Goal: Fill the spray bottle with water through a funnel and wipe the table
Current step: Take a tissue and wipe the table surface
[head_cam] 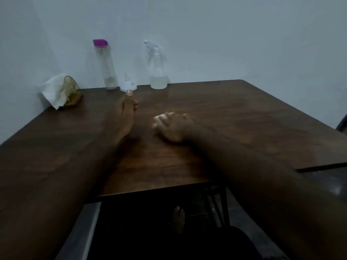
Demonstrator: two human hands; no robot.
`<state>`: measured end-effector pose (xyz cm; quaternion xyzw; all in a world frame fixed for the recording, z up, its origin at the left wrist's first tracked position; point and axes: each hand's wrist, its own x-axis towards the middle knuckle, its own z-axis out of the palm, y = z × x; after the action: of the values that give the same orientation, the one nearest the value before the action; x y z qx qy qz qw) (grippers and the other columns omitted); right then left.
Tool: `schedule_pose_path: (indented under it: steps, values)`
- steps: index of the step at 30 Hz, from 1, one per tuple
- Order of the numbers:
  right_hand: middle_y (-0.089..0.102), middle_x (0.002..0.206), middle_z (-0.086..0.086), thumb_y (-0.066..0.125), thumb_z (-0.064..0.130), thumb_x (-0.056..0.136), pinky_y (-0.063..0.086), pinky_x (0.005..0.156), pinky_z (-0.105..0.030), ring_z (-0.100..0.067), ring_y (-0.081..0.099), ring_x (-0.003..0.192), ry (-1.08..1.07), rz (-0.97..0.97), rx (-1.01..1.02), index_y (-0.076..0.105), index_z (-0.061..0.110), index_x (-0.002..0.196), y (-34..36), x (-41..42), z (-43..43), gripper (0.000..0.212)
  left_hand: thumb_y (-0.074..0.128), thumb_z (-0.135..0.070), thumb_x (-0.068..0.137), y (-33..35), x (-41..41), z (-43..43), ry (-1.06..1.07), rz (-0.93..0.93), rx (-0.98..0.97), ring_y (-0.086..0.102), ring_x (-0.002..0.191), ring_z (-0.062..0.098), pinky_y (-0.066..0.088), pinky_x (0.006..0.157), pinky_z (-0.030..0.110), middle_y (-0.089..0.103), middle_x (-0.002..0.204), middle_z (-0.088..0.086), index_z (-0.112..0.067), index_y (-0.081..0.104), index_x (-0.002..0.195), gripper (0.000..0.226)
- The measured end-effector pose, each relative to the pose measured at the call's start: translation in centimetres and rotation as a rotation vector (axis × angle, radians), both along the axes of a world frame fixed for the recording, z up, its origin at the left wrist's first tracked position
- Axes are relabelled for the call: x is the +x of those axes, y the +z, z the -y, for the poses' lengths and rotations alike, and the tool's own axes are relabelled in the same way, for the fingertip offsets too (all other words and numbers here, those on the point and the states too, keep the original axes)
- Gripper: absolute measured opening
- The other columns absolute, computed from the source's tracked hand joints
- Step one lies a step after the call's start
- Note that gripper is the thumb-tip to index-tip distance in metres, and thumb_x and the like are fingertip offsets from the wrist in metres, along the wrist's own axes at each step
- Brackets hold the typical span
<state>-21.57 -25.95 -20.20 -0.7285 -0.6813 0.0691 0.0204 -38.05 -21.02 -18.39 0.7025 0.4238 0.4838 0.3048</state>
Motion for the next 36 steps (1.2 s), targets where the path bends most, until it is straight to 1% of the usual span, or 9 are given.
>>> schedule_pose_path:
  steps: [4, 10, 13, 15, 19, 21, 27, 32, 36]
  values:
    - [-0.001, 0.166, -0.004, 0.006, 0.068, 0.095, -0.003, 0.12, -0.054, -0.025, -0.003, 0.152, -0.347, 0.001, -0.042, 0.008, 0.029, 0.157, -0.2, 4.8, -3.2, 0.073, 0.02, -0.064, 0.096, -1.1, -2.4, -1.2, 0.028, -0.034, -0.044, 0.059, 0.099, 0.013, 0.038, 0.083, 0.028, 0.066, 0.102, -0.002, -0.019, 0.063, 0.102, 0.063]
    - [0.001, 0.165, -0.008, 0.013, 0.065, 0.097, -0.002, 0.12, -0.056, -0.028, -0.004, 0.152, 0.131, 0.005, -0.028, 0.007, 0.031, 0.156, -0.9, -4.2, -4.7, 0.069, 0.022, -0.058, 0.098, 0.8, 0.5, -2.5, -0.023, 0.037, 0.051, 0.06, 0.099, 0.014, 0.045, 0.096, 0.036, 0.064, 0.098, 0.001, -0.018, 0.06, 0.099, 0.056]
    - [0.0, 0.165, -0.008, 0.033, 0.061, 0.097, 0.0, 0.116, -0.063, -0.03, -0.004, 0.151, 0.224, 0.098, -0.062, 0.007, 0.03, 0.156, -0.7, -3.2, -7.1, 0.072, 0.023, -0.061, 0.097, 1.0, 3.8, -2.3, -0.083, 0.014, 0.096, 0.061, 0.094, 0.016, 0.047, 0.095, 0.042, 0.065, 0.095, 0.007, -0.012, 0.06, 0.095, 0.061]
    - [0.003, 0.165, -0.007, 0.04, 0.059, 0.096, 0.0, 0.115, -0.063, -0.03, -0.003, 0.151, 0.141, 0.063, -0.063, 0.01, 0.029, 0.156, -0.3, -0.3, -7.9, 0.073, 0.02, -0.071, 0.089, 0.7, 5.8, -1.8, -0.096, -0.024, 0.133, 0.062, 0.091, 0.019, 0.048, 0.092, 0.044, 0.066, 0.092, 0.009, -0.009, 0.061, 0.092, 0.074]
    - [0.005, 0.166, -0.003, 0.011, 0.059, 0.1, -0.001, 0.118, -0.059, -0.024, 0.001, 0.152, -0.226, -0.011, -0.025, 0.012, 0.029, 0.156, 0.6, 8.3, -6.8, 0.064, 0.023, -0.068, 0.092, -0.6, 8.2, -0.5, -0.115, -0.057, 0.198, 0.061, 0.086, 0.018, 0.043, 0.078, 0.025, 0.067, 0.091, 0.011, -0.005, 0.063, 0.092, 0.074]
    - [0.007, 0.165, -0.004, 0.008, 0.06, 0.099, 0.001, 0.119, -0.059, -0.025, 0.004, 0.152, -0.396, 0.011, -0.01, 0.015, 0.029, 0.156, 0.6, 13.6, -5.3, 0.065, 0.022, -0.066, 0.091, -1.3, 8.5, -0.1, -0.159, -0.096, 0.207, 0.06, 0.085, 0.018, 0.041, 0.072, 0.019, 0.067, 0.093, 0.012, -0.003, 0.062, 0.094, 0.075]
    - [0.001, 0.165, -0.008, 0.005, 0.069, 0.094, -0.003, 0.12, -0.054, -0.027, -0.001, 0.152, -0.701, -0.005, -0.017, 0.008, 0.024, 0.158, -0.5, 22.4, 0.9, 0.078, 0.018, -0.068, 0.087, -1.4, 8.4, -0.3, -0.22, -0.039, 0.147, 0.061, 0.091, 0.008, 0.043, 0.08, 0.024, 0.066, 0.093, -0.007, -0.024, 0.062, 0.093, 0.062]
    - [0.001, 0.165, -0.011, 0.007, 0.068, 0.095, 0.001, 0.121, -0.051, -0.027, -0.001, 0.152, -0.587, 0.013, -0.042, 0.004, 0.023, 0.158, -0.7, 18.5, 4.6, 0.078, 0.018, -0.066, 0.087, -1.3, 7.9, -0.1, -0.24, -0.036, 0.116, 0.061, 0.093, 0.008, 0.044, 0.086, 0.032, 0.065, 0.094, -0.008, -0.031, 0.059, 0.092, 0.054]
    - [0.003, 0.166, -0.002, 0.009, 0.062, 0.098, 0.003, 0.121, -0.046, -0.018, -0.002, 0.152, -0.413, 0.027, -0.016, 0.003, 0.03, 0.157, -1.3, 15.6, 9.6, 0.067, 0.02, -0.066, 0.088, -1.5, 7.1, 0.0, -0.209, -0.014, 0.09, 0.061, 0.092, 0.008, 0.043, 0.083, 0.026, 0.067, 0.092, -0.007, -0.027, 0.062, 0.094, 0.058]
